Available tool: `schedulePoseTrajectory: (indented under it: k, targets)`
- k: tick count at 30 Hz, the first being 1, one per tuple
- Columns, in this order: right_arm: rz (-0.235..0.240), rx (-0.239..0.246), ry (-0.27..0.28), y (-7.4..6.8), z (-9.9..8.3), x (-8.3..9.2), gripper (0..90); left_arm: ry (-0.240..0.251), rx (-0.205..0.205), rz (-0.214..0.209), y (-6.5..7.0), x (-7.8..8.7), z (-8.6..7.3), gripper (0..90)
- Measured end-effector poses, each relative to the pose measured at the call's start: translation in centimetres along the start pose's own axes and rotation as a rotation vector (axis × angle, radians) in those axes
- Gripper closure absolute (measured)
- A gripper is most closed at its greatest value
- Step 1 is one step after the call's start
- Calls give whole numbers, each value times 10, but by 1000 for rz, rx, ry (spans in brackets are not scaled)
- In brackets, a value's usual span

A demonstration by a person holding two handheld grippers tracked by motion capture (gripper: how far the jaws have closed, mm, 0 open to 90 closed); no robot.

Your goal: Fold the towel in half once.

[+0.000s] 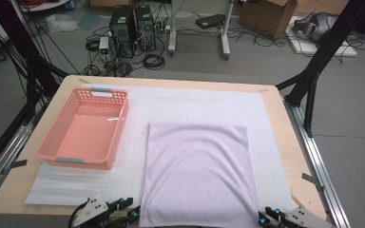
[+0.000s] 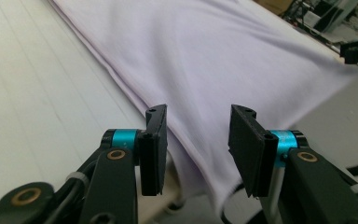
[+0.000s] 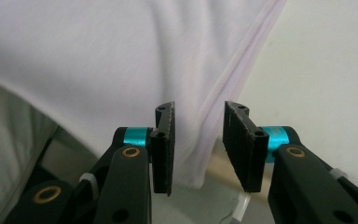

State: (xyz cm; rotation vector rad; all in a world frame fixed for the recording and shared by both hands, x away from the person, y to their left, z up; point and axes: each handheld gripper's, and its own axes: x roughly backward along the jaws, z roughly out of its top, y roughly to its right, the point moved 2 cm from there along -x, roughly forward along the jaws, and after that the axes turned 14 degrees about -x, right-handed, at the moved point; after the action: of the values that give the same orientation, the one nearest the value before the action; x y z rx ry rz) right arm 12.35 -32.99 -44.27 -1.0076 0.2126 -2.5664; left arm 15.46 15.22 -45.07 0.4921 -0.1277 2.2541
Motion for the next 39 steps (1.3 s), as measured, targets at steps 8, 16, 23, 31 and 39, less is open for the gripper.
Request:
schedulePoseTrajectory:
  k: [8,16,23,31,39]
  targets:
    - [-23,-16,27,20,27,-20,694,1,-2,14,-31,-33,19,596]
    - [-20,-44,28,37,63,-63,782,-40,27,51,-53,-72,29,620]
    - [-19,-25,-41,39,82,-103,769,-59,29,54,-62,-89,32,604]
    - [-37,23,-54,42,84,-100,888,-60,39,85,-70,-96,36,582]
    - [-38,1,-24,46,81,-90,709,-112,55,99,-77,-106,39,651]
